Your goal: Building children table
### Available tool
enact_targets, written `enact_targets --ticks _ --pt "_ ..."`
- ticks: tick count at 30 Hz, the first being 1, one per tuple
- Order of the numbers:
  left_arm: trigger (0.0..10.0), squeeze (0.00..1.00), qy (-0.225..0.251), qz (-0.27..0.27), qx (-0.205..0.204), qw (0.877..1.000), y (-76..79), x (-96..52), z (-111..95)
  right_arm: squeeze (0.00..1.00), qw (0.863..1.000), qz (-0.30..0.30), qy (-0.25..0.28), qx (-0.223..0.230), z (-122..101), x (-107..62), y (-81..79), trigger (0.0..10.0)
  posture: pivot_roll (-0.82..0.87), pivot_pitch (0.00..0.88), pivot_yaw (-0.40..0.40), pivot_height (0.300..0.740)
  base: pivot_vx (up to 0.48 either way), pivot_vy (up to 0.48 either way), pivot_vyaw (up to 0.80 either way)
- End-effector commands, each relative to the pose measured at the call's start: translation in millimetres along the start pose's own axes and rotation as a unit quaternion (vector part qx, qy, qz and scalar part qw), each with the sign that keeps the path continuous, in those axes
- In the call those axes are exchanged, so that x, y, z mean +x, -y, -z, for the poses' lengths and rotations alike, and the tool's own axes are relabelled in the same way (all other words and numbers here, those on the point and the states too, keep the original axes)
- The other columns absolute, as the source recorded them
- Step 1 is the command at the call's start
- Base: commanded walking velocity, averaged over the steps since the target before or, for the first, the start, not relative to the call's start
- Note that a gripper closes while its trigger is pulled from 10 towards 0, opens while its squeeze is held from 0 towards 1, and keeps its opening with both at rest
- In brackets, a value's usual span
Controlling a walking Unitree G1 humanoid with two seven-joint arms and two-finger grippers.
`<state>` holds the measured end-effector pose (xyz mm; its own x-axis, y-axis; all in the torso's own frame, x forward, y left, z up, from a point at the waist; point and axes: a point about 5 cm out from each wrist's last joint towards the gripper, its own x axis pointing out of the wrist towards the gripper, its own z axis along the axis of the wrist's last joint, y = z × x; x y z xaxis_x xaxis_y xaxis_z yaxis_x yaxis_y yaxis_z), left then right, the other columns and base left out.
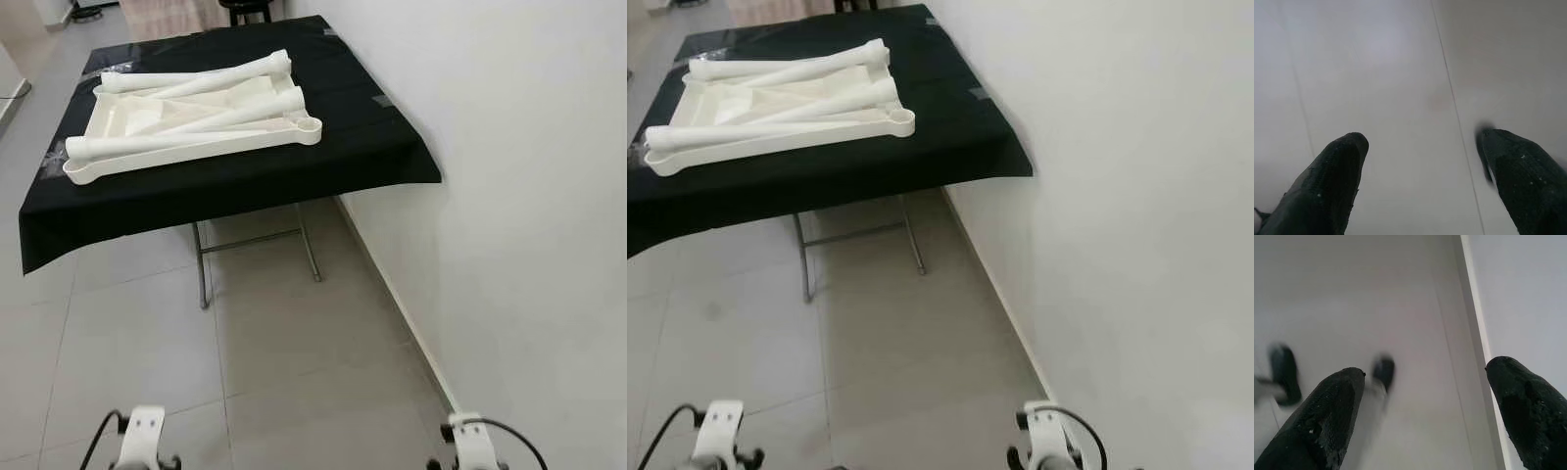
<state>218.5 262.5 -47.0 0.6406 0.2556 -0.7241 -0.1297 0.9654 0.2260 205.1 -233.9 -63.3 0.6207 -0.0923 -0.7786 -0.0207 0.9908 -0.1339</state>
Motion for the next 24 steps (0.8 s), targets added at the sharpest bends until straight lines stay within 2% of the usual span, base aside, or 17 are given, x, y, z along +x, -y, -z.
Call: enact_targets --ticks 1,2,4,5,6,7,8,10,11,14,15,16,18,19,21,23,24 --pt "10.0 0.00 0.020 -0.014 0.003 1.000 -10.2 -0.3 -5 0.00 1.000 -0.009 0.017 -0.004 -4 0.0 -0.2 10.0 0.00 0.120 0.023 0.740 0.000 0.000 0.00" --pt "10.0 0.00 0.020 -0.014 0.003 1.000 -10.2 -0.3 -5 0.00 1.000 -0.009 0.017 -0.004 -4 0.0 -0.2 10.0 0.00 0.120 0.023 0.740 0.000 0.000 0.00" --pt "10.0 0.00 0.131 -0.032 0.024 0.991 -19.0 0.0 -57 0.00 0.992 -0.033 0.113 -0.047 -51 0.7 3.7 10.0 0.01 0.105 0.020 0.740 0.000 0.000 0.00" --pt "10.0 0.00 0.209 -0.031 0.023 0.977 -18.9 -5.4 -92 0.00 0.979 -0.059 0.186 -0.059 -86 -3.8 2.8 10.0 0.00 0.089 0.021 0.740 0.000 0.000 0.00" --pt "10.0 0.00 0.209 -0.031 0.023 0.977 -18.9 -5.4 -92 0.00 0.979 -0.059 0.186 -0.059 -86 -3.8 2.8 10.0 0.00 0.089 0.021 0.740 0.000 0.000 0.00" --pt "10.0 0.00 0.305 0.001 0.000 0.952 -7.7 -20.2 -134 0.00 0.950 -0.112 0.285 -0.061 -131 -18.4 -5.6 10.0 0.00 0.081 0.024 0.740 0.000 0.000 0.00" --pt "10.0 0.00 0.305 0.001 0.000 0.952 -7.7 -20.2 -134 0.00 0.950 -0.112 0.285 -0.061 -131 -18.4 -5.6 10.0 0.00 0.081 0.024 0.740 0.000 0.000 0.00" --pt "10.0 0.00 0.356 0.051 -0.034 0.932 12.1 -37.9 -154 0.00 0.921 -0.154 0.351 -0.068 -155 -38.0 -18.2 10.0 0.00 0.076 0.025 0.740 0.000 0.000 0.00" --pt "10.0 0.00 0.356 0.051 -0.034 0.932 12.1 -37.9 -154 0.00 0.921 -0.154 0.351 -0.068 -155 -38.0 -18.2 10.0 0.00 0.076 0.025 0.740 0.000 0.000 0.00" --pt "10.0 0.00 0.426 0.102 -0.066 0.896 43.4 -72.1 -178 0.00 0.896 -0.171 0.406 -0.059 -177 -64.9 -35.8 10.0 -0.01 0.090 0.027 0.740 0.000 0.000 0.00" --pt "10.0 0.00 0.438 0.115 -0.070 0.889 52.3 -80.6 -181 0.00 0.892 -0.173 0.414 -0.048 -182 -71.6 -40.7 10.0 -0.01 0.091 0.026 0.740 0.000 0.000 0.00" --pt "10.0 0.00 0.452 0.112 -0.055 0.883 61.0 -88.2 -180 0.00 0.889 -0.175 0.422 -0.025 -185 -78.4 -47.2 10.0 0.00 0.087 0.019 0.740 0.000 0.000 0.00" --pt "10.0 0.00 0.461 0.109 -0.043 0.880 66.3 -92.7 -179 0.00 0.887 -0.175 0.427 -0.010 -185 -82.4 -51.0 10.0 0.00 0.087 0.019 0.740 0.000 0.000 0.00" --pt "10.0 0.00 0.474 0.114 -0.031 0.873 74.1 -97.7 -175 0.00 0.893 -0.166 0.419 -0.002 -183 -82.1 -53.2 10.0 0.00 0.074 0.014 0.740 0.000 0.000 0.00" --pt "10.0 0.00 0.481 0.116 -0.025 0.869 79.6 -100.3 -172 0.00 0.897 -0.156 0.412 -0.009 -180 -79.6 -53.1 10.0 0.00 0.063 0.010 0.740 0.000 0.000 0.00" --pt "10.0 0.00 0.476 0.125 -0.036 0.870 84.7 -100.7 -166 0.00 0.897 -0.152 0.416 -0.021 -180 -75.9 -51.0 10.0 0.00 0.053 0.008 0.740 0.000 0.000 0.00" --pt "10.0 0.00 0.468 0.137 -0.054 0.872 88.9 -102.1 -160 0.00 0.891 -0.156 0.426 -0.026 -181 -76.0 -49.0 10.0 0.00 0.051 0.007 0.740 0.000 0.000 0.00"
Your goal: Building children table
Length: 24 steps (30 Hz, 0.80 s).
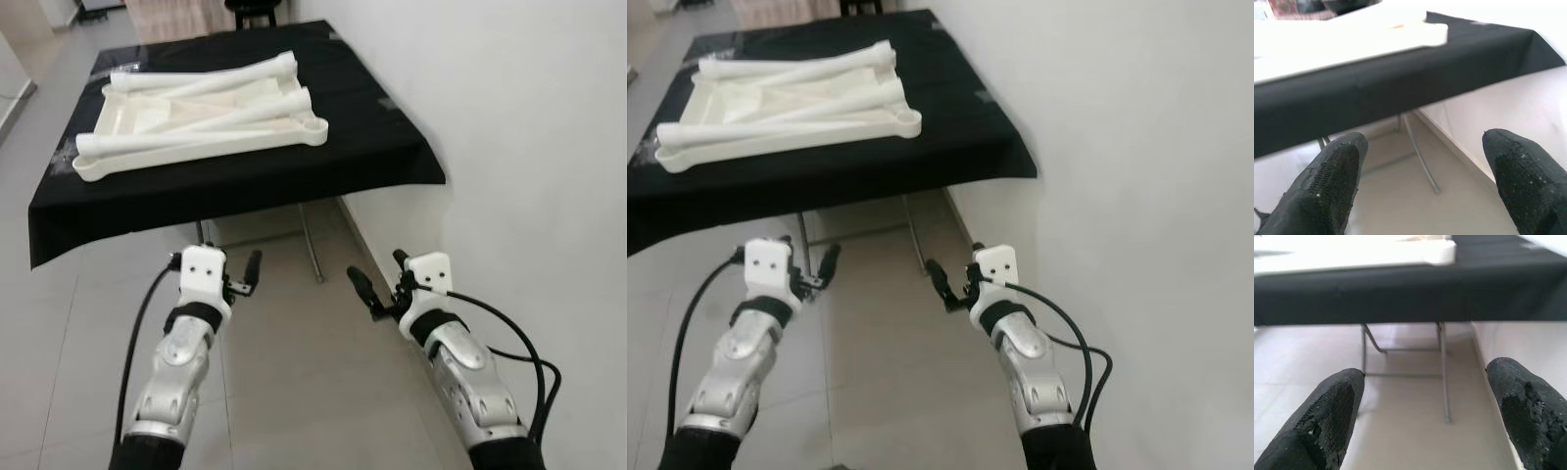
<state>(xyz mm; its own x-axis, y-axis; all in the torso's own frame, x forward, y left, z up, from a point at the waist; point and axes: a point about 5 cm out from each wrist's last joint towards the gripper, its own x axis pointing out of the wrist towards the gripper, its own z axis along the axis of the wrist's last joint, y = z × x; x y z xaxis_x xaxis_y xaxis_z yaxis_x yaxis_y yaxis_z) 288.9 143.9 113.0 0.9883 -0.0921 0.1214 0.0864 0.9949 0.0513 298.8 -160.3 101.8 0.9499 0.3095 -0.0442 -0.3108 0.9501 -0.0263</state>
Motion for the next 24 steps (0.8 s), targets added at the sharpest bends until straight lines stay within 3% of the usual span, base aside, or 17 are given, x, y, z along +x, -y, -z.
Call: enact_targets --ticks 1,7,11,18,24 --pt "10.0 0.00 -0.009 -0.002 -0.027 1.000 4.9 -6.7 4 0.00 1.000 -0.008 0.010 -0.009 0 0.5 1.3 10.0 0.00 0.043 0.005 0.740 0.000 0.000 0.00" --pt "10.0 0.00 -0.015 0.031 -0.040 0.999 20.0 -10.8 1 0.00 0.999 -0.019 0.034 -0.011 -11 4.6 -2.6 10.0 0.00 0.018 0.022 0.740 0.000 0.000 0.00" --pt "10.0 0.00 -0.026 0.022 -0.068 0.997 12.8 -6.9 -1 0.00 0.999 -0.034 0.039 0.008 -16 8.9 -8.1 10.0 0.01 0.000 0.036 0.740 0.065 0.000 0.20" --pt "10.0 0.00 -0.033 0.022 -0.065 0.997 11.1 -8.9 1 0.00 0.998 -0.046 0.032 0.039 -14 10.9 -11.4 10.0 0.01 0.000 0.049 0.740 0.271 0.000 0.23" --pt "10.0 0.00 -0.038 0.043 -0.055 0.997 15.5 -8.3 -1 0.00 0.997 -0.043 0.046 0.036 -16 7.9 -11.0 10.0 0.01 0.016 0.057 0.740 0.295 0.000 0.27"
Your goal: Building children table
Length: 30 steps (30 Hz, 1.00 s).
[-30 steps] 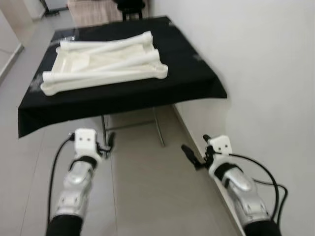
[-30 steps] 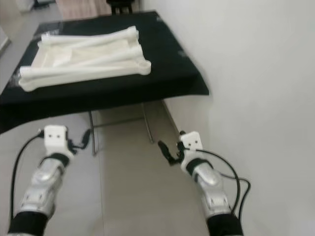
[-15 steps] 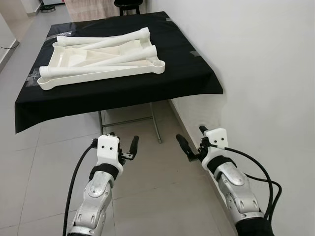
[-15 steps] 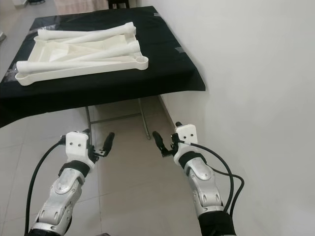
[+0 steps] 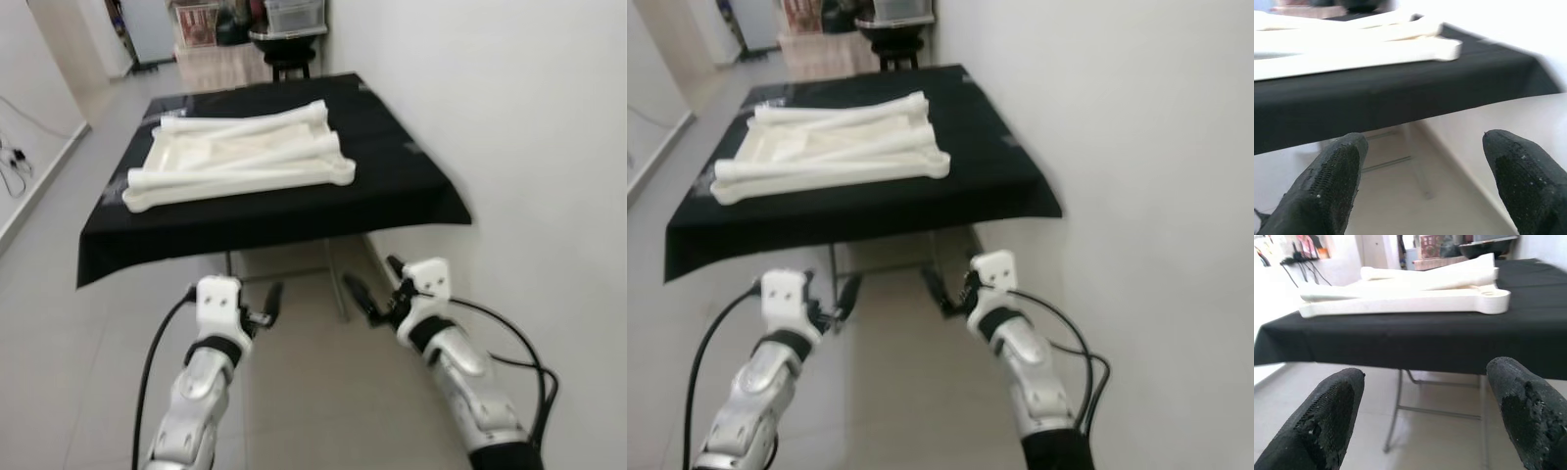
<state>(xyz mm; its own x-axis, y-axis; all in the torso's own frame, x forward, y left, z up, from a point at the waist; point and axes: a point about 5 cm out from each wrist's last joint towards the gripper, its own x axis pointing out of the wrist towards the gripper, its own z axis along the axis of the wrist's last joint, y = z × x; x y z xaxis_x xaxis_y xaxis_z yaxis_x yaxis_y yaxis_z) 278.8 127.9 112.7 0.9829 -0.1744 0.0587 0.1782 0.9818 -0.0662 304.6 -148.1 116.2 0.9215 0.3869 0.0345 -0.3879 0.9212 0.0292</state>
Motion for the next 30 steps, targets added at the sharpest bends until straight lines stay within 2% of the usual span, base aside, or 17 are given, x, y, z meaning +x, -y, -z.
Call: enact_targets --ticks 1,4,6,17,21,24,28,30 --pt "10.0 0.00 -0.007 0.005 0.008 1.000 0.0 1.2 0 0.00 1.000 -0.006 0.013 0.011 -3 -1.4 -1.3 10.0 0.01 0.019 0.055 0.740 0.296 0.000 0.74" --pt "10.0 0.00 -0.006 0.013 0.013 1.000 2.1 3.4 -2 0.00 1.000 0.001 0.016 0.022 -5 -0.7 -0.5 10.0 0.01 0.022 0.051 0.740 0.300 0.000 0.74" --pt "10.0 0.00 -0.005 0.017 0.015 1.000 3.4 4.4 -2 0.00 1.000 0.003 0.012 0.012 -6 0.8 0.4 10.0 0.00 0.022 0.047 0.740 0.296 0.000 0.00" --pt "10.0 0.00 0.009 0.036 0.014 0.999 11.7 12.6 -11 0.00 0.995 -0.067 0.071 -0.013 -54 11.9 -1.5 10.0 -0.01 0.018 0.040 0.740 0.301 0.000 0.00" --pt "10.0 0.00 0.011 0.037 0.014 0.999 12.2 13.7 -12 0.00 0.995 -0.071 0.075 -0.017 -57 12.7 -1.8 10.0 -0.01 0.018 0.040 0.740 0.302 0.000 0.00" --pt "10.0 0.00 0.016 0.039 0.009 0.999 14.6 18.4 -16 0.00 0.990 -0.102 0.085 -0.036 -67 14.1 -5.7 10.0 -0.01 0.017 0.040 0.740 0.305 0.000 0.80" --pt "10.0 0.00 0.017 0.042 0.009 0.999 16.6 18.7 -16 0.00 0.990 -0.109 0.085 -0.035 -72 15.9 -8.3 10.0 0.00 0.017 0.038 0.740 0.305 0.000 0.80" --pt "10.0 0.00 0.017 0.043 0.008 0.999 16.9 18.9 -16 0.00 0.990 -0.106 0.082 -0.047 -73 16.8 -8.5 10.0 0.00 0.017 0.038 0.740 0.304 0.000 0.00"
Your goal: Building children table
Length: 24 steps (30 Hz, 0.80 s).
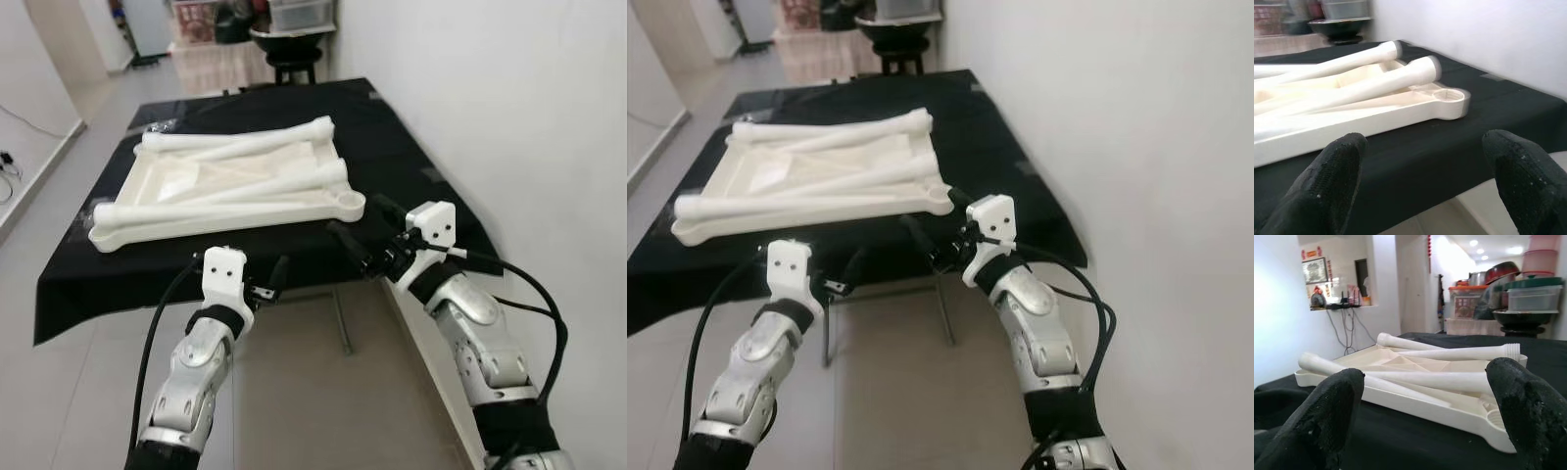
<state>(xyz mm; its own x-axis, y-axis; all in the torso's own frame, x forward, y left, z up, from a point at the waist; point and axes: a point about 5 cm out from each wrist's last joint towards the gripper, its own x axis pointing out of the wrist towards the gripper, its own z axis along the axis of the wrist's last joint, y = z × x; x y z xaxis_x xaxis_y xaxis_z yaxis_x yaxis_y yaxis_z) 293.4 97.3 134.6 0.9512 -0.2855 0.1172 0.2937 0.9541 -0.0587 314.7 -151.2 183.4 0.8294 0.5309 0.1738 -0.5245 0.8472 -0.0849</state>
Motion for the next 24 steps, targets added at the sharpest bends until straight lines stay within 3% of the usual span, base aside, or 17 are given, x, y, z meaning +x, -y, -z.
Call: enact_targets --ticks 1,6,9,12,16,18,24 --pt "10.0 0.00 -0.008 -0.016 0.010 1.000 -11.5 -3.5 2 0.00 1.000 -0.022 0.009 -0.004 -7 10.1 -11.7 10.0 0.00 0.019 0.042 0.740 0.307 0.000 0.00" --pt "10.0 0.00 -0.007 -0.013 0.008 1.000 -9.8 -2.2 0 0.00 0.998 -0.045 0.006 -0.039 -13 13.3 -15.3 10.0 0.00 0.019 0.041 0.740 0.305 0.000 0.00" --pt "10.0 0.00 -0.007 -0.012 0.008 1.000 -9.2 -1.9 0 0.00 0.998 -0.060 0.007 -0.037 -15 14.0 -16.6 10.0 0.00 0.020 0.039 0.740 0.307 0.000 0.00" --pt "10.0 0.00 -0.007 -0.012 0.006 1.000 -9.0 -1.3 1 0.00 0.996 -0.073 0.003 -0.051 -17 14.1 -16.8 10.0 0.00 0.020 0.038 0.740 0.305 0.000 0.80" --pt "10.0 0.00 -0.008 -0.012 0.005 1.000 -8.7 -0.8 1 0.00 0.996 -0.063 0.002 -0.069 -20 15.1 -14.2 10.0 0.00 0.019 0.037 0.740 0.301 0.000 0.80" --pt "10.0 0.00 -0.008 -0.011 0.005 1.000 -8.1 -0.5 1 0.00 0.994 -0.050 -0.011 -0.095 -22 16.1 -10.5 10.0 0.00 0.020 0.038 0.740 0.300 0.000 0.00" --pt "10.0 0.00 -0.009 -0.008 0.003 1.000 -7.2 -0.3 1 0.00 0.993 -0.025 -0.035 -0.106 -23 18.5 -2.5 10.0 0.00 0.021 0.035 0.740 0.301 0.000 0.00"
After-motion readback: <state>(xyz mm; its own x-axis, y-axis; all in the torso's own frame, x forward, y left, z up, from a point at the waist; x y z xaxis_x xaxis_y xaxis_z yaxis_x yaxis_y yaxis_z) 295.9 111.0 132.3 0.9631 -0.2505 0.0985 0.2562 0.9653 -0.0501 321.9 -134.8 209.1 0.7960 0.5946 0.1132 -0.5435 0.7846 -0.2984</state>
